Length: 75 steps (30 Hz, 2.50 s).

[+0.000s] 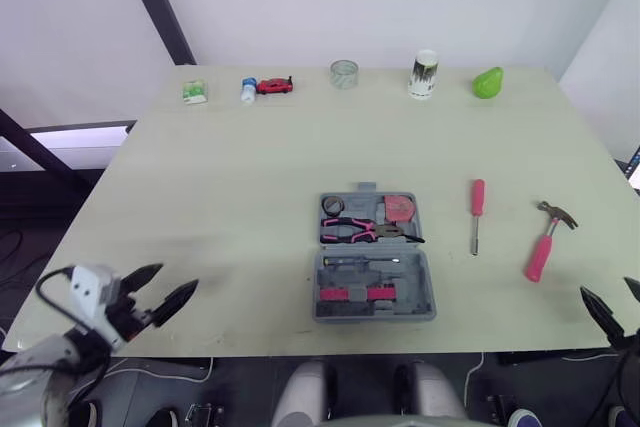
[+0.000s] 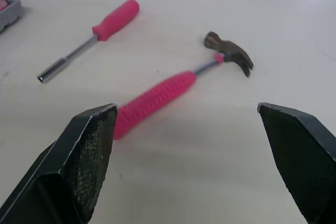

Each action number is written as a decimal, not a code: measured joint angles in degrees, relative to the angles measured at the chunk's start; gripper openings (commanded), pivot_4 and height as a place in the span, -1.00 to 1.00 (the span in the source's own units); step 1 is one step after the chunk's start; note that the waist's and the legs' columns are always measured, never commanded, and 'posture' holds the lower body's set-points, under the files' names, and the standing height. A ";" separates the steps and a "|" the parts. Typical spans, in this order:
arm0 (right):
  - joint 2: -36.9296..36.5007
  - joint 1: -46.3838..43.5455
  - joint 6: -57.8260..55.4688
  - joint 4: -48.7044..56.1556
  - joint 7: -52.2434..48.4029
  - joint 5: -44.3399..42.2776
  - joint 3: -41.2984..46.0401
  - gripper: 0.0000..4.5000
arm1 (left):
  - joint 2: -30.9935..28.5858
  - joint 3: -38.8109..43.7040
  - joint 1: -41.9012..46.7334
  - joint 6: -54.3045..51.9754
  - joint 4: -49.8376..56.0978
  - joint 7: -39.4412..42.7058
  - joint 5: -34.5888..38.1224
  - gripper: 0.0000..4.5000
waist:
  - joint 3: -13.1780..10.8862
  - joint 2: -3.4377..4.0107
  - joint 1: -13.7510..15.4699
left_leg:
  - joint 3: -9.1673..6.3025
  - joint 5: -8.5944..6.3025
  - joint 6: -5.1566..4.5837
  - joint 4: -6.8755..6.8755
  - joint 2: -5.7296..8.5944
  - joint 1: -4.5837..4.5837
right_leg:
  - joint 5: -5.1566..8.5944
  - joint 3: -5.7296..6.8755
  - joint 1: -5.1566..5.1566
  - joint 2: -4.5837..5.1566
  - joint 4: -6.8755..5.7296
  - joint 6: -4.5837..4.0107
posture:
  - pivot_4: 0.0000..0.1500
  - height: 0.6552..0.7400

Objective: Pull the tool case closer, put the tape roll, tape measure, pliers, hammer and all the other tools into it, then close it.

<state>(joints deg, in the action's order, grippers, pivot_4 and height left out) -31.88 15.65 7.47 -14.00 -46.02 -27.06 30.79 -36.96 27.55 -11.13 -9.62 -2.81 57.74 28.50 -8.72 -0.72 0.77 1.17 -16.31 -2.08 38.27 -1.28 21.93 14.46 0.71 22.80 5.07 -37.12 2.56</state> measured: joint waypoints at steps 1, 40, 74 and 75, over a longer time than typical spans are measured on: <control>-0.04 -0.21 -0.30 0.00 0.33 0.24 -0.32 1.00 | 0.00 -0.35 0.40 -0.10 0.30 0.03 0.12 0.98 | 0.00 0.00 -0.03 | 0.00 0.00 0.00 0.00 0.00 0.00 | 0.00 0.00 0.00 0.00 0.00 0.00 | 1.00 1.00; 4.88 -40.38 -40.87 -11.29 36.42 9.93 -11.35 1.00 | -7.73 -21.52 30.40 -18.79 22.52 14.48 12.78 0.98 | -0.09 0.11 -1.56 | 0.09 0.03 -0.02 0.05 0.11 0.20 | -0.18 -0.05 0.23 -1.05 -0.08 0.33 | 1.00 1.00; 7.93 -23.62 -58.02 20.68 36.68 6.41 -10.83 -0.98 | -10.09 -20.33 26.69 -18.72 24.47 14.85 13.94 1.00 | -0.15 0.17 -1.43 | 0.01 0.03 -0.02 0.05 0.01 0.24 | -0.14 -0.07 0.36 -1.11 -0.28 0.31 | 1.00 1.00; 9.22 -21.41 -59.69 24.69 37.22 5.81 -10.88 -0.98 | -10.12 -20.38 26.72 -18.72 24.56 15.04 14.02 1.00 | -0.15 0.18 -1.41 | 0.03 0.03 -0.02 0.05 0.01 0.32 | -0.14 -0.10 0.46 -1.11 -0.31 0.31 | 1.00 1.00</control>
<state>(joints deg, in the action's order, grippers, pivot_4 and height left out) -22.67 -5.76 -52.22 10.69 -8.80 -21.25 19.91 -47.08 7.17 15.59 -28.34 21.75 72.77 42.51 -8.87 -0.54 -0.64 1.20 -16.29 -2.10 38.31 -1.27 22.25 14.32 0.61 23.25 3.96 -37.44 2.87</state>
